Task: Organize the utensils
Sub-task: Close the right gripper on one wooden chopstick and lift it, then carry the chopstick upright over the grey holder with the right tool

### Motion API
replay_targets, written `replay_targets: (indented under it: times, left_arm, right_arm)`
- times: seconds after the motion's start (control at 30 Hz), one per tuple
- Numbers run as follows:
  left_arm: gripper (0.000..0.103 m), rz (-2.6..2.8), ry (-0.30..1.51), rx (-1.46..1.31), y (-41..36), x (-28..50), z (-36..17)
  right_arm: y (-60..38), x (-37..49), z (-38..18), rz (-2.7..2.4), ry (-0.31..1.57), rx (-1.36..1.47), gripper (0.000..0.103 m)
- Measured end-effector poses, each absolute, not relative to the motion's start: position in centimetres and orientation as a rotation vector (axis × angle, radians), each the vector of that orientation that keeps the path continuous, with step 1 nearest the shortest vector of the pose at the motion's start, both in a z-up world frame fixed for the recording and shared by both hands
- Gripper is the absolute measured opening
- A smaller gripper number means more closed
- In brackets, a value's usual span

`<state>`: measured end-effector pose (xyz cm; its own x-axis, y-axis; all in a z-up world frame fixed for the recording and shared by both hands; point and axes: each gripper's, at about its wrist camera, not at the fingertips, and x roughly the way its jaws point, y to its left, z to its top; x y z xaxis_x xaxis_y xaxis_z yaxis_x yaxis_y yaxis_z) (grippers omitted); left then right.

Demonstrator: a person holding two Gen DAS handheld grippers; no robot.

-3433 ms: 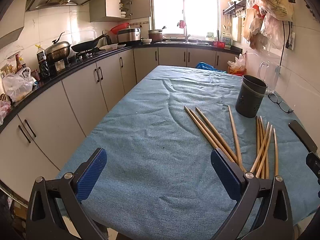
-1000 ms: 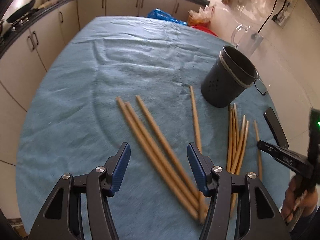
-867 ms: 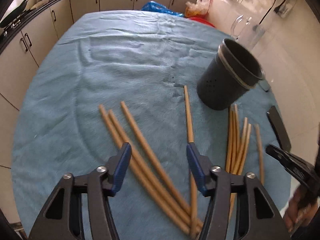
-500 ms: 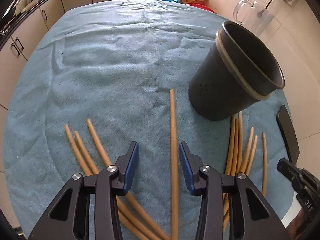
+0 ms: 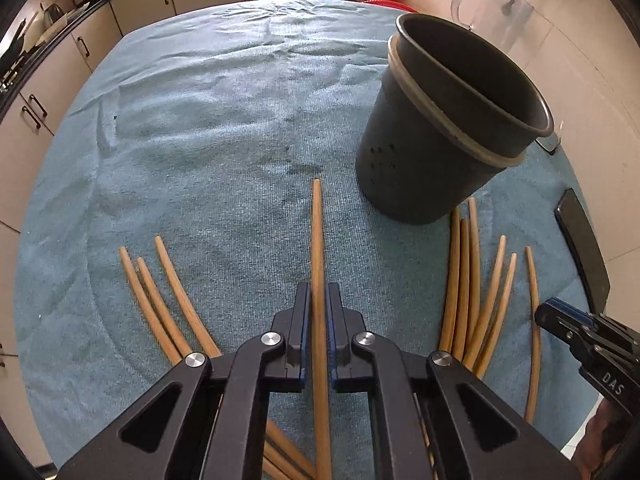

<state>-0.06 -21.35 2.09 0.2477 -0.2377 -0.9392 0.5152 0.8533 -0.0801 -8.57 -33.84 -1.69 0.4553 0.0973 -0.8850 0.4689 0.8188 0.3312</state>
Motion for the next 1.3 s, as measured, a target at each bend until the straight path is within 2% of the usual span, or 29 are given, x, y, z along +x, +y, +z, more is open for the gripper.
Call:
replay_targets:
  times: [0.17, 0.2, 0.23, 0.33, 0.67, 0.97, 1.3]
  left_arm:
    - [0.007, -0.521, 1.213, 0.254, -21.4, 0.4, 1.9]
    - [0.007, -0.521, 1.204, 0.255, -21.4, 0.2, 1.9]
    - [0.007, -0.520, 1.194, 0.256, -21.3, 0.0, 1.9]
    - [0.007, -0.549, 1.185, 0.209, -20.3, -0.7, 2.2]
    - [0.007, -0.613, 1.030, 0.064, -16.1, -2.8, 7.5]
    - [0.007, -0.648, 0.884, 0.015, -13.9, -5.8, 12.4]
    - [0.007, -0.649, 0.798, 0.013, -12.8, -7.9, 15.0]
  right_arm:
    - [-33.1, -7.6, -1.7, -0.266, 1.099, 0.534, 0.023]
    - [-32.8, -7.5, -1.7, -0.273, 1.100, 0.519, 0.021]
    - [-32.4, -7.4, -1.7, -0.276, 1.102, 0.500, 0.011]
    - [-31.6, -7.4, -1.7, -0.253, 1.104, 0.472, 0.007]
    - [-31.4, -10.7, 2.5, -0.185, 0.903, 0.570, 0.007]
    - [-29.4, -13.3, 7.8, -0.135, 0.719, 0.510, 0.007]
    - [-27.7, -14.8, 10.6, -0.105, 0.624, 0.474, 0.007]
